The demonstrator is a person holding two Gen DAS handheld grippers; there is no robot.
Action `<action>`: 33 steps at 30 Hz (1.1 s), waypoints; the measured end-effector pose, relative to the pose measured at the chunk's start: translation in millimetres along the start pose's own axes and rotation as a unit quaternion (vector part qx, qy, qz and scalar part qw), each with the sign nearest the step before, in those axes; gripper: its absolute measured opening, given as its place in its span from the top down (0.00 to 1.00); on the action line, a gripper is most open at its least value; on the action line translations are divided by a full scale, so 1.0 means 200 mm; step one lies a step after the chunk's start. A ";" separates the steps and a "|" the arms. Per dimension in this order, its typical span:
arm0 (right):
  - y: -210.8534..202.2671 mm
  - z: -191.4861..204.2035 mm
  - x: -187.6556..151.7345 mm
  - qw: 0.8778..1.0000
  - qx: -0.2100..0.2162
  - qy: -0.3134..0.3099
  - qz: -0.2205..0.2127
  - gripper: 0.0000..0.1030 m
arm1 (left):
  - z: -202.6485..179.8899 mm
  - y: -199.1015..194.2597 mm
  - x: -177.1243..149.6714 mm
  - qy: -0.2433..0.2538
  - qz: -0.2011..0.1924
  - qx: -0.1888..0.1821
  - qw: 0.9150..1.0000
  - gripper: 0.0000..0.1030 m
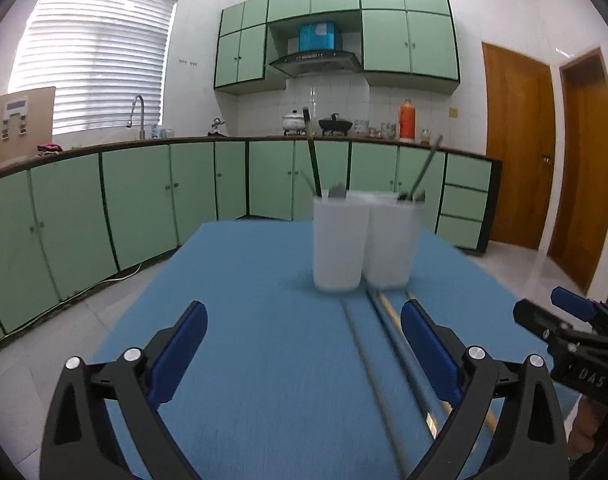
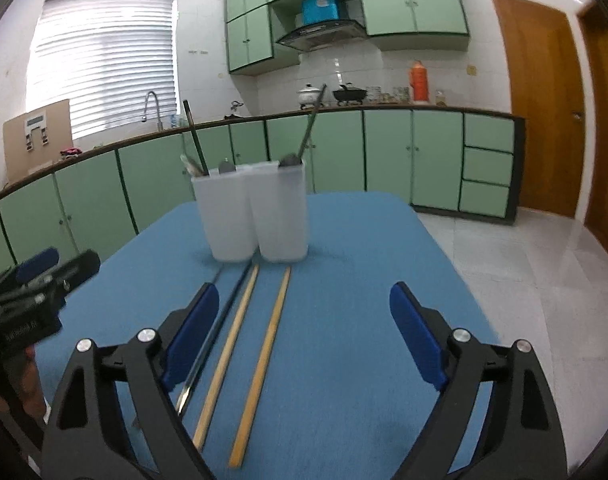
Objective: Organize utensils
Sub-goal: 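Withdraw both tools from the holder and move them over the remaining chopsticks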
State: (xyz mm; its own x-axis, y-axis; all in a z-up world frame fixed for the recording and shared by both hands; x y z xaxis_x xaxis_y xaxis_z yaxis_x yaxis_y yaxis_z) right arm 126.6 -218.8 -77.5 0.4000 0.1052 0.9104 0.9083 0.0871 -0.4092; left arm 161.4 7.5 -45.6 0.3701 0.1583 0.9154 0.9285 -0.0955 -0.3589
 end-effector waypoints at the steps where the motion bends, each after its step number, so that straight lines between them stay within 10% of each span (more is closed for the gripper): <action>1: -0.01 0.01 -0.02 1.000 -0.004 0.002 0.000 0.23 | 0.01 -0.01 -0.04 0.001 0.002 0.002 1.000 0.07; 16: -0.09 0.15 -0.39 0.999 -0.025 -0.018 0.008 0.56 | 0.07 -0.16 -0.34 0.009 0.012 0.019 1.000 0.07; 33: -0.06 0.25 -0.43 0.998 -0.035 -0.054 -0.006 0.88 | 0.05 -0.17 -0.35 0.003 0.019 0.009 1.000 0.07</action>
State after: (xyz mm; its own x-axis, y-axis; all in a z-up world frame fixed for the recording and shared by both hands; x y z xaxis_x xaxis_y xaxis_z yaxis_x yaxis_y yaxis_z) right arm 75.4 -179.5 -153.7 0.3776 0.2116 0.9015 0.9205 0.0200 -0.3902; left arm 104.8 8.9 -99.3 0.4045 0.1493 0.9023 0.9144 -0.0831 -0.3962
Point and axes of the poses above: each gripper's, at about its wrist camera, not at the fingertips, and y roughly the way its jaws point, z to its left, x to its top, the point moved 9 cm from there along y, roughly the way its jaws point, and after that the axes turned 10 degrees about -y, right-handed, at the moved point
